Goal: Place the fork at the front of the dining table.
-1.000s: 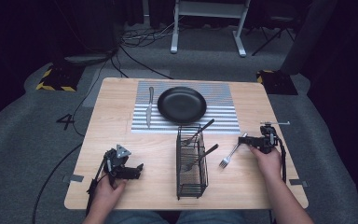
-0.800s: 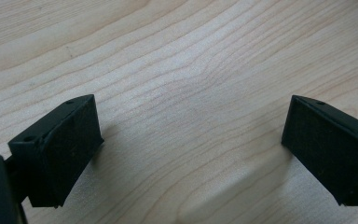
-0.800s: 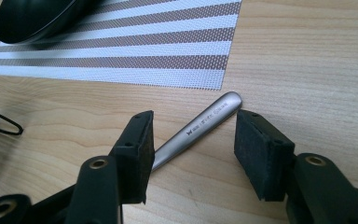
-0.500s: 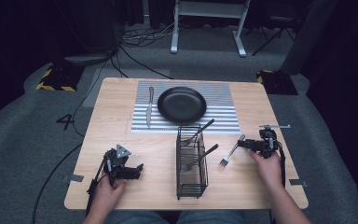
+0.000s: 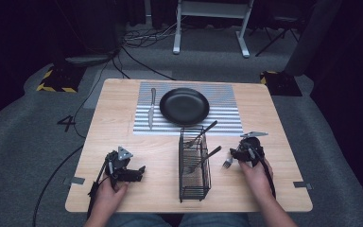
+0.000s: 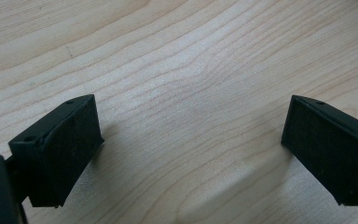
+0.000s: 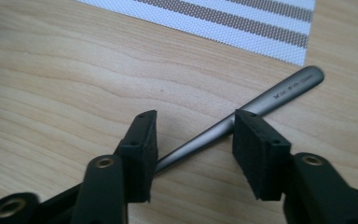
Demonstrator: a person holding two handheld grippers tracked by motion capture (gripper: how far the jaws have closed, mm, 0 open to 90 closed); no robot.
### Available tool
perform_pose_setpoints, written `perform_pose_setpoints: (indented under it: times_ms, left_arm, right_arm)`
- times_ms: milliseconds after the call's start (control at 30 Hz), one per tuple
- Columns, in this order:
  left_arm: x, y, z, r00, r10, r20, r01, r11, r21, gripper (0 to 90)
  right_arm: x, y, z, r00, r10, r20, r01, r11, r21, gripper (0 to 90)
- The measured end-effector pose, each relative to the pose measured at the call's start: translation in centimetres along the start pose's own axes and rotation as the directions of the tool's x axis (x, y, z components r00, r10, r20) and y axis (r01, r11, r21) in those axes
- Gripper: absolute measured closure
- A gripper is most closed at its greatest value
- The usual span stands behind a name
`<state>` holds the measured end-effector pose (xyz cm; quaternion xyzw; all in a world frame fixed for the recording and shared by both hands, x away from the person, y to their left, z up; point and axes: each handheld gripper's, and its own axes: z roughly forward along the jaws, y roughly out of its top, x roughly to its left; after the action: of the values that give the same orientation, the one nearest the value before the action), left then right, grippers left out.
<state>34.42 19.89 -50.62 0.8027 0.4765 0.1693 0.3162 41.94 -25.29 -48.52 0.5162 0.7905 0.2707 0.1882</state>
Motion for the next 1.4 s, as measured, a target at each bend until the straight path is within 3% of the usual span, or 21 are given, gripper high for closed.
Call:
perform_pose_setpoints:
  times_ms: [167,400,733,900,1167,1400]
  left_arm:
    - [0.0,0.0,0.0,1.0000,0.005,-0.002,-0.005,1.0000,0.002,4.7]
    - [0.0,0.0,0.0,1.0000,0.006,-0.002,-0.006,1.0000,0.000,4.7]
    - [0.0,0.0,0.0,1.0000,0.004,-0.001,-0.004,1.0000,-0.001,4.7]
    - [0.0,0.0,0.0,1.0000,0.004,0.000,-0.004,1.0000,0.000,4.7]
    - [0.0,0.0,0.0,1.0000,0.003,0.000,-0.003,1.0000,0.002,4.7]
    - [0.0,0.0,0.0,1.0000,0.005,0.000,-0.005,1.0000,0.002,4.7]
  right_arm:
    - [-0.8,-0.4,-0.6,0.9994,0.029,-0.015,-0.029,0.999,0.020,64.3]
    - [-3.2,-1.8,-2.0,0.9977,0.067,-0.006,-0.067,0.997,0.047,77.1]
    - [-4.7,-2.5,-2.7,0.9968,0.067,0.045,-0.069,0.996,0.059,84.4]
    - [-4.9,-2.7,-3.1,0.9973,0.068,0.027,-0.070,0.996,0.055,84.5]
    - [-4.5,-2.3,-6.3,0.9989,0.046,-0.003,-0.046,0.999,-0.017,84.5]
    - [-4.0,-0.8,-7.7,0.9993,0.027,-0.025,-0.028,0.996,-0.080,84.5]
